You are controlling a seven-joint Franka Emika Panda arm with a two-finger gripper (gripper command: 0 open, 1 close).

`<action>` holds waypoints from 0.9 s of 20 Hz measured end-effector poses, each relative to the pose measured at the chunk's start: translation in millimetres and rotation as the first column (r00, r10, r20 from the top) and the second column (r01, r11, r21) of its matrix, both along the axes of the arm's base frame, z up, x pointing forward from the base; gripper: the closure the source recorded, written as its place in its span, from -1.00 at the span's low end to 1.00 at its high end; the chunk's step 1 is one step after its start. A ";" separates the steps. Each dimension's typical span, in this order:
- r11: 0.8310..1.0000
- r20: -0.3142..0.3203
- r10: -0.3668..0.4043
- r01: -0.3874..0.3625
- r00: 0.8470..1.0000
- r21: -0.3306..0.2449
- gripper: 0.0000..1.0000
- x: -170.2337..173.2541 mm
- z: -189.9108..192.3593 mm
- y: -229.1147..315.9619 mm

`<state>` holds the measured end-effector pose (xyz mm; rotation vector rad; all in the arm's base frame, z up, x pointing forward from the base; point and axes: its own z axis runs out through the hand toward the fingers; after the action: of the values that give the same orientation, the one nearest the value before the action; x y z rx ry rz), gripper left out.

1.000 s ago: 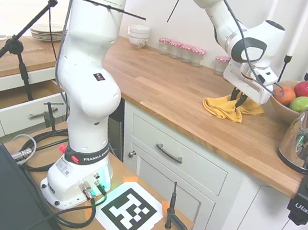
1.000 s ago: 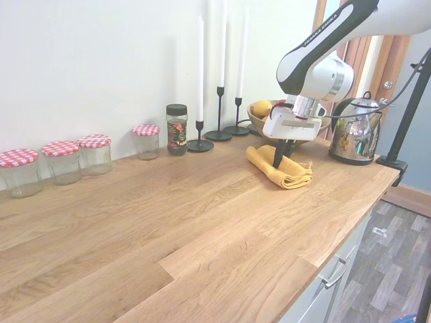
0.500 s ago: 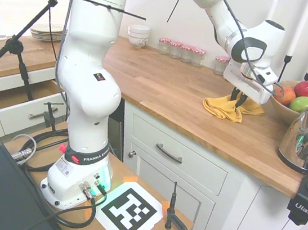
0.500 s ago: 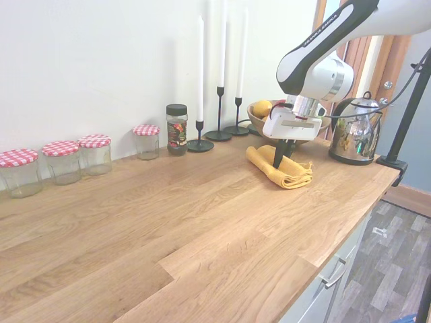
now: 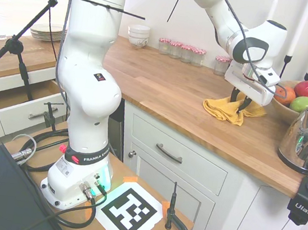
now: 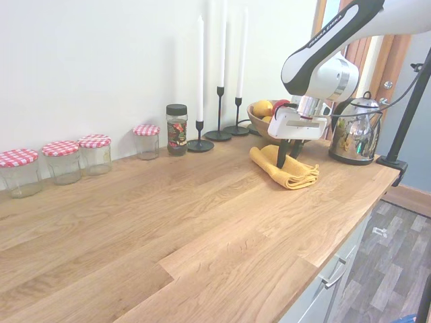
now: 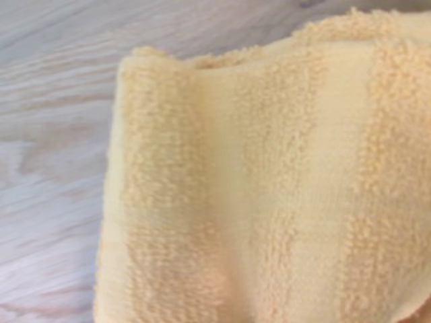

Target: Wipe the counter

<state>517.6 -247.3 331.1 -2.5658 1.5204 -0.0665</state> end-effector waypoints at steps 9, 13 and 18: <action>1.000 0.037 -0.005 0.005 0.999 -0.014 -1.00 -19.5 29.9 0.5; 1.000 0.057 -0.009 0.010 0.998 -0.023 -1.00 -31.7 44.6 2.8; 1.000 0.077 -0.016 0.018 0.997 -0.025 -1.00 -37.6 57.9 0.4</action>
<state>480.1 -246.9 389.0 -2.5387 1.5242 -0.1861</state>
